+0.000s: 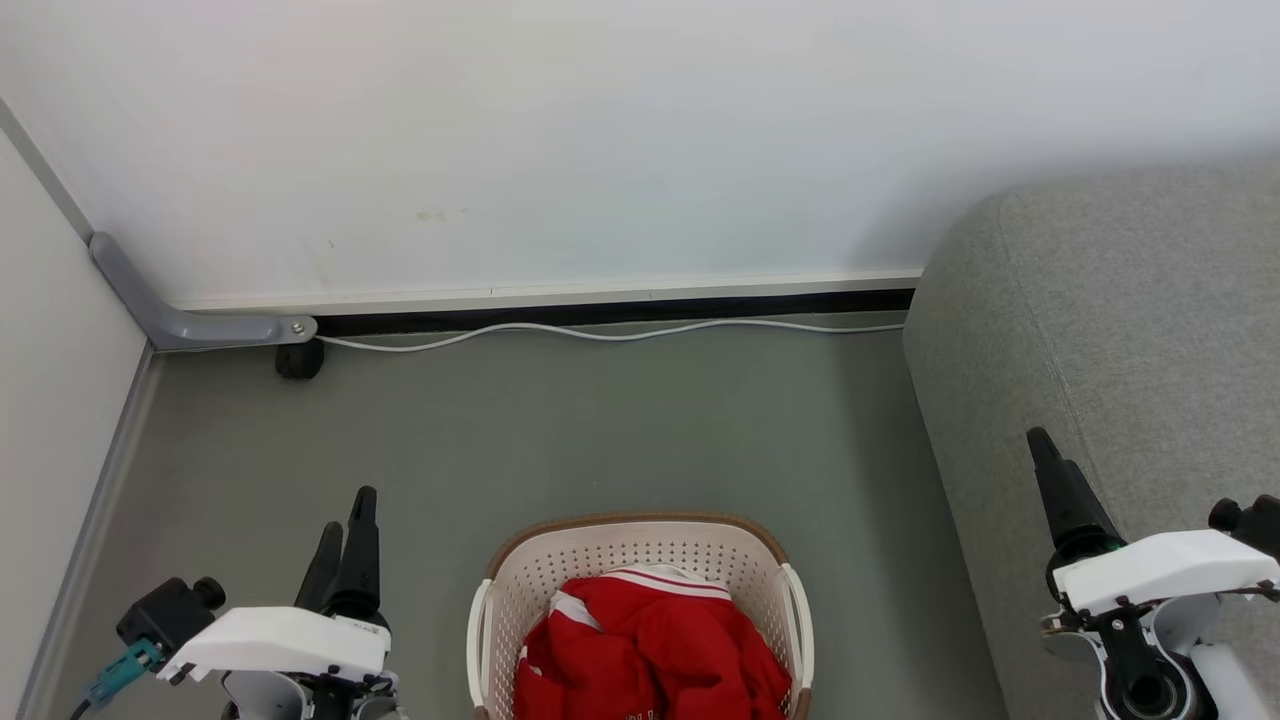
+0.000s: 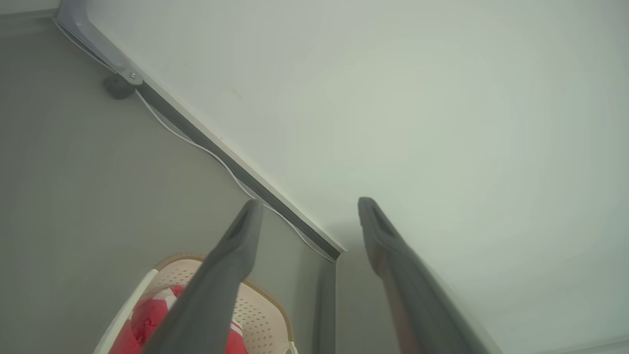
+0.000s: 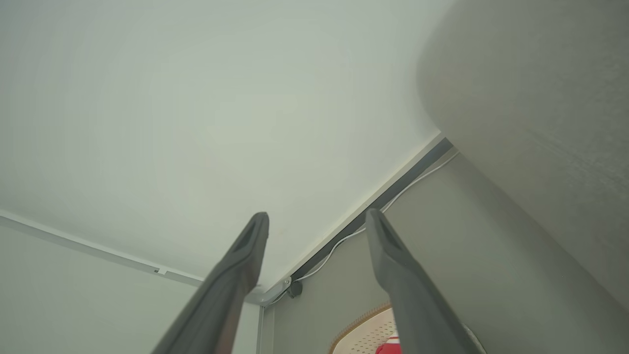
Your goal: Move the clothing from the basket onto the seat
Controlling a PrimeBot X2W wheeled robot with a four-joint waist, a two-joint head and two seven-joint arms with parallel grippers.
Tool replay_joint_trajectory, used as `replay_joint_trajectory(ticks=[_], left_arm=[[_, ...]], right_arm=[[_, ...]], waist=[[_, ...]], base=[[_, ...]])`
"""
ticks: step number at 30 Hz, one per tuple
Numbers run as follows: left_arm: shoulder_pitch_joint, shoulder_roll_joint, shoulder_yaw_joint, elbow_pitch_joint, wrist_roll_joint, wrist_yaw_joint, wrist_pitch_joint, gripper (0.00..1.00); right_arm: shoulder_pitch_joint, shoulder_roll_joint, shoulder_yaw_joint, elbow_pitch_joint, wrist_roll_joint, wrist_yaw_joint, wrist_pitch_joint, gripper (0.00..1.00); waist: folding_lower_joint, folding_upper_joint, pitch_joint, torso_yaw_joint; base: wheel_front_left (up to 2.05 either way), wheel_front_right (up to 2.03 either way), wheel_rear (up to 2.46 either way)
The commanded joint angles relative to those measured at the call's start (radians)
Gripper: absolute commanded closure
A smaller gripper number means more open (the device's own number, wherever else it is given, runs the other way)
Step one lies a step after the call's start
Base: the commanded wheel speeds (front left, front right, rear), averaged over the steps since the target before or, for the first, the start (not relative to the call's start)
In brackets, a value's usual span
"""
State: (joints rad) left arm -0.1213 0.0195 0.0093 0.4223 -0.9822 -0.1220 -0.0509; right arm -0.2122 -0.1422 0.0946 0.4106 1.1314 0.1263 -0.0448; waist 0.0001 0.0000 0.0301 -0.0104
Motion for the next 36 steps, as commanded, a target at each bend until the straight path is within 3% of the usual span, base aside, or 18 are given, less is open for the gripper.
replay_joint_trajectory(ticks=[1,36], left_arm=[[-0.064,0.016,0.009,-0.018,0.033,-0.004,-0.011,0.00],[-0.117,0.022,0.002,0.064,0.476,0.011,-0.114,0.00]], right_arm=[[-0.054,-0.022,0.017,-0.017,-0.031,0.004,-0.018,0.00],[-0.144,-0.090,0.161,0.056,-0.396,0.004,-0.120,0.00]], waist=[[-0.0001,0.0000,0.000,-0.001],[-0.0001,0.0000,0.000,-0.014]], base=[[0.00,0.00,0.00],[0.00,0.00,0.00]])
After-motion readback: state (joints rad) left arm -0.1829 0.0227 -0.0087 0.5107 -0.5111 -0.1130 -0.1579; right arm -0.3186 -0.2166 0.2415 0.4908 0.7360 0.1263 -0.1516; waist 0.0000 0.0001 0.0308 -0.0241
